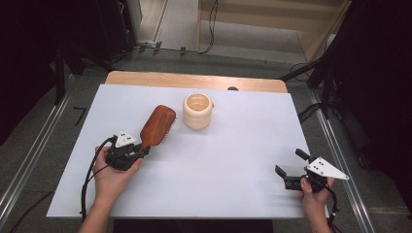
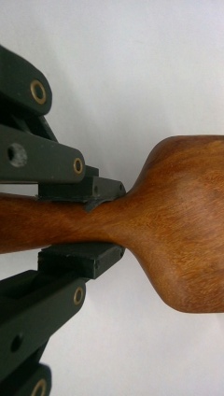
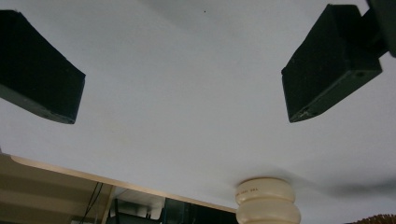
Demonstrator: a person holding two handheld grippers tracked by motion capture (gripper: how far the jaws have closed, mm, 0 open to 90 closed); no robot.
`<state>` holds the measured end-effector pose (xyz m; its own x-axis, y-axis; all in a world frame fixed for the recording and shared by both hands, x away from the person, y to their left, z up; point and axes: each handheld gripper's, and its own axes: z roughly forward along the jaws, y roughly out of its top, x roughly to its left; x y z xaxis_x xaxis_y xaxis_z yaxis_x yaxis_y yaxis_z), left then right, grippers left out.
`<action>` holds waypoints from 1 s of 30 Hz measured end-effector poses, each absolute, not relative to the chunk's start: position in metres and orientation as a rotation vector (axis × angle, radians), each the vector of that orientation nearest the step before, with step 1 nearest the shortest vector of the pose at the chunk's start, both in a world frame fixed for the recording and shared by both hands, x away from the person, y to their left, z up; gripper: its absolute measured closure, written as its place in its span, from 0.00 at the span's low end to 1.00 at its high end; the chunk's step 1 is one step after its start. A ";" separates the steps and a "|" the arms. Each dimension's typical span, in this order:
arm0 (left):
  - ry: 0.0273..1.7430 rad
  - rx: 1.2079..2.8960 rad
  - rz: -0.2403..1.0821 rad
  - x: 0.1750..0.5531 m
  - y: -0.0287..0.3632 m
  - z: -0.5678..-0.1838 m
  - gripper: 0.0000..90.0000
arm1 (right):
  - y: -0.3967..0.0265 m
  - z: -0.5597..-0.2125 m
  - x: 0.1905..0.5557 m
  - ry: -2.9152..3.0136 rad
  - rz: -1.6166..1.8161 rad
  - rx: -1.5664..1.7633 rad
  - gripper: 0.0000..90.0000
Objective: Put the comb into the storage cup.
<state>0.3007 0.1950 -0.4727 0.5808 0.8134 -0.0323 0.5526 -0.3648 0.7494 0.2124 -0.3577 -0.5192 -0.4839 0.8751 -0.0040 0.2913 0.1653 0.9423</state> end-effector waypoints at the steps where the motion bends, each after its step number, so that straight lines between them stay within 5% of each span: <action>1: 1.078 2.063 0.447 0.300 0.195 -0.471 0.80 | -0.358 -0.519 0.212 1.875 1.321 1.102 0.00; 17: 0.997 1.955 0.487 0.289 0.185 -0.452 0.80 | -0.356 -0.516 0.215 1.910 1.317 1.125 0.00; 30: 0.937 1.893 0.479 0.290 0.164 -0.444 0.80 | -0.329 -0.480 0.215 1.947 1.348 1.092 0.00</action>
<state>0.2901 0.1645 -0.4441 0.6318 0.7730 -0.0566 0.4066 -0.2683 0.8733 0.2152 -0.3295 -0.4804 -0.5347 0.8447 0.0234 0.3191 0.1762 0.9312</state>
